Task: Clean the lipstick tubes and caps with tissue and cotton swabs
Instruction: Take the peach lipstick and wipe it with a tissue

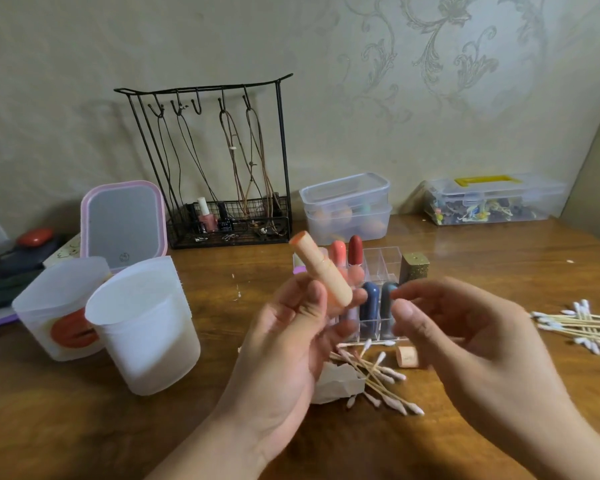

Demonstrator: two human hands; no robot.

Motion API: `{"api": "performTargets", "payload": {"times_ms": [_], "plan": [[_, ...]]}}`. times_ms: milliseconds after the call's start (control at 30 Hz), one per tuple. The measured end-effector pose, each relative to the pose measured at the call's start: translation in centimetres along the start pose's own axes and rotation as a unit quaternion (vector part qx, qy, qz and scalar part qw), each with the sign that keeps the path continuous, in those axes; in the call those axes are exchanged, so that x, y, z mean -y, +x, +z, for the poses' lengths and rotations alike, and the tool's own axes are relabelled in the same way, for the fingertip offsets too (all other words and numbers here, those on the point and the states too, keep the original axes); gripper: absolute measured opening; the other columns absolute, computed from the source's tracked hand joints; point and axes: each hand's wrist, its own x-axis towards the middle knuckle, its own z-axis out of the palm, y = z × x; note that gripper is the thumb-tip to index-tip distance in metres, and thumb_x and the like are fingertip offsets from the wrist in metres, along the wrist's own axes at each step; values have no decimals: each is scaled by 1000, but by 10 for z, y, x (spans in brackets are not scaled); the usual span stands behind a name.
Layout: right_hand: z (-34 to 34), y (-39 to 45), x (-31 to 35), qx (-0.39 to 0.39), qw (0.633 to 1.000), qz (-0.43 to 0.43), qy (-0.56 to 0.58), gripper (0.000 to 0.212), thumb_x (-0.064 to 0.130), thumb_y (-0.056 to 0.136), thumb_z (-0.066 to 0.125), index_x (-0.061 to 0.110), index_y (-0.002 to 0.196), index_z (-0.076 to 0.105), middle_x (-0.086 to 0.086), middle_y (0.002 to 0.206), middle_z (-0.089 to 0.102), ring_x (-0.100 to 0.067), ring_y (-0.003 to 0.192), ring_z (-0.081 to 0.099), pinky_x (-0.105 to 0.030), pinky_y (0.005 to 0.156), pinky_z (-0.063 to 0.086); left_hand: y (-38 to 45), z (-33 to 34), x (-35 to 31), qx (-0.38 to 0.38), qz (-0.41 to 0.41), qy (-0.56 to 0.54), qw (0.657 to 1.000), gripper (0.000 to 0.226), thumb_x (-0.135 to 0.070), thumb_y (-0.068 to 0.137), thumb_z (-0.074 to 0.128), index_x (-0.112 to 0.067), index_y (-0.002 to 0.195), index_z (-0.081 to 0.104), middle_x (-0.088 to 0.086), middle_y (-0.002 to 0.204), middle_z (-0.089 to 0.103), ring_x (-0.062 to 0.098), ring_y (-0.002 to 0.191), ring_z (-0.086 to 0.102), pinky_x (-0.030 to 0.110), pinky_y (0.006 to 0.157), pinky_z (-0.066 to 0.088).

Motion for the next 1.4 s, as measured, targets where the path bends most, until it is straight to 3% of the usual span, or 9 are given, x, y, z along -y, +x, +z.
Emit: {"api": "performTargets", "payload": {"times_ms": [133, 333, 400, 533, 700, 867, 1067, 1233, 1400], "plan": [[17, -7, 0, 158, 949, 83, 259, 56, 65, 67, 75, 24, 105, 74, -16, 81, 71, -23, 65, 63, -27, 47, 48, -1, 0, 6, 67, 38, 39, 996, 45, -45, 75, 74, -11, 104, 70, 5, 99, 70, 18, 83, 64, 28, 74, 52], [18, -5, -4, 184, 943, 134, 244, 28, 40, 82, 65, 15, 86, 76, -15, 71, 65, -17, 59, 56, -24, 48, 44, -5, 0, -1, 84, 33, 299, 950, 29, -45, 89, 56, -25, 106, 68, 3, 77, 68, 12, 71, 63, 28, 77, 55], [17, -3, -5, 159, 946, 158, 235, 33, 44, 86, 68, 13, 81, 74, -16, 69, 62, -24, 59, 50, -25, 46, 40, -4, -4, -9, 61, 46, 450, 890, 33, -51, 87, 52, -32, 113, 63, -12, 93, 70, 1, 88, 65, 21, 81, 53], [15, 0, -6, 110, 956, 191, 192, 39, 46, 81, 58, 9, 81, 70, -15, 69, 59, -30, 64, 42, -31, 48, 30, -4, -12, -30, 76, 88, 759, 641, 17, -53, 87, 57, -41, 96, 49, -25, 91, 52, -4, 82, 51, 11, 62, 37], [14, 1, -8, 104, 960, 198, 168, 40, 49, 80, 58, 11, 84, 71, -14, 69, 59, -30, 63, 43, -32, 48, 31, -3, -21, -38, 142, 9, 787, 601, 18, -50, 78, 68, -37, 82, 57, -22, 91, 51, 0, 84, 52, 17, 64, 41], [14, 1, -10, 76, 962, 174, 196, 44, 54, 81, 61, 12, 86, 72, -12, 70, 60, -28, 64, 46, -28, 46, 34, 0, -27, -39, 145, 21, 738, 659, 14, -42, 81, 68, -35, 73, 59, -20, 80, 57, -1, 74, 54, 20, 63, 46], [10, 1, -11, 168, 941, 108, 272, 58, 71, 65, 71, 25, 99, 77, -1, 110, 71, -14, 87, 54, -36, 73, 42, 2, -20, -45, 87, 10, 416, 905, 10, -22, 78, 61, -14, 76, 56, 0, 65, 56, 13, 60, 48, 28, 56, 38], [15, 0, -12, 234, 879, 184, 372, 61, 58, 60, 85, 6, 92, 77, -9, 88, 69, -16, 80, 64, -28, 66, 54, 2, -18, -37, 57, 0, 352, 934, 6, -18, 77, 62, -14, 80, 59, 13, 71, 65, 20, 68, 61, 32, 63, 48], [14, 2, -15, 180, 912, 178, 324, 60, 57, 62, 83, 5, 91, 76, -7, 93, 71, -18, 70, 59, -26, 67, 52, 1, -16, -35, 46, -79, 226, 970, 37, -29, 74, 70, -15, 107, 62, 10, 85, 71, 22, 69, 64, 29, 54, 51]]}}
